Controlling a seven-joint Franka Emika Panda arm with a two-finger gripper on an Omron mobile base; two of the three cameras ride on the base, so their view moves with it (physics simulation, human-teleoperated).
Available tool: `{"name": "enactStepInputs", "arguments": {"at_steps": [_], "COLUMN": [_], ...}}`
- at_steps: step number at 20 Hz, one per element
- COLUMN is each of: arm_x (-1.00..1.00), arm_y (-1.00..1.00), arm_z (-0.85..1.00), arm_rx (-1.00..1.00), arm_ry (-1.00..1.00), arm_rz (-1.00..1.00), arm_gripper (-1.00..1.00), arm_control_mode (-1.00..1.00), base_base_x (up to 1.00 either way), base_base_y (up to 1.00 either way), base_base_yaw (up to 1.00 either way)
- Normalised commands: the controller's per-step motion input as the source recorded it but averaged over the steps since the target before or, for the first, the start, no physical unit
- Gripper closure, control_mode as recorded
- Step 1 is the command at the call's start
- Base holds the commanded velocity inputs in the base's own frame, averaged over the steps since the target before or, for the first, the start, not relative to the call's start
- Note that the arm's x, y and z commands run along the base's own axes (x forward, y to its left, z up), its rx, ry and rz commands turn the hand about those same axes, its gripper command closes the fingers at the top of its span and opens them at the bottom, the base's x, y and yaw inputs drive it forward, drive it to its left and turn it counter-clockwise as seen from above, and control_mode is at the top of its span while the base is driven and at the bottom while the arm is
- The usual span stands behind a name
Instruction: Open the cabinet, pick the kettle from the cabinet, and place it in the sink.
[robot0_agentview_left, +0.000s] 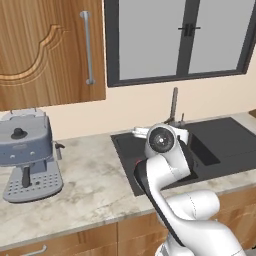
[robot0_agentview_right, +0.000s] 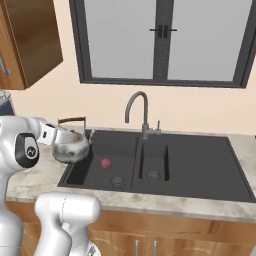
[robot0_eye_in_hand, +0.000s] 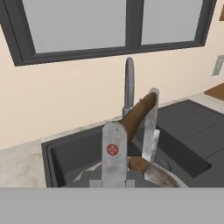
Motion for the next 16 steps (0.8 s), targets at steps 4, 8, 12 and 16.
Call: {"name": "enactStepInputs", "arguments": {"at_steps": [4, 8, 12, 16], "arm_x": [0.00, 0.00, 0.00, 0.00], "arm_y": [0.00, 0.00, 0.00, 0.00], "arm_z": [0.00, 0.00, 0.00, 0.00], "arm_rx": [0.00, 0.00, 0.00, 0.00], "arm_ry": [0.00, 0.00, 0.00, 0.00], "arm_rz": [0.00, 0.00, 0.00, 0.00], "arm_gripper": [1.00, 1.00, 1.00, 1.00], "arm_control_mode": [1.00, 1.00, 1.00, 1.00], "base_base_x": [0.44, 0.53, 0.55, 0.00], "base_base_y": [0.21, 0.18, 0.17, 0.00], "base_base_yaw": [0.02, 0.00, 0.00, 0.00]}}
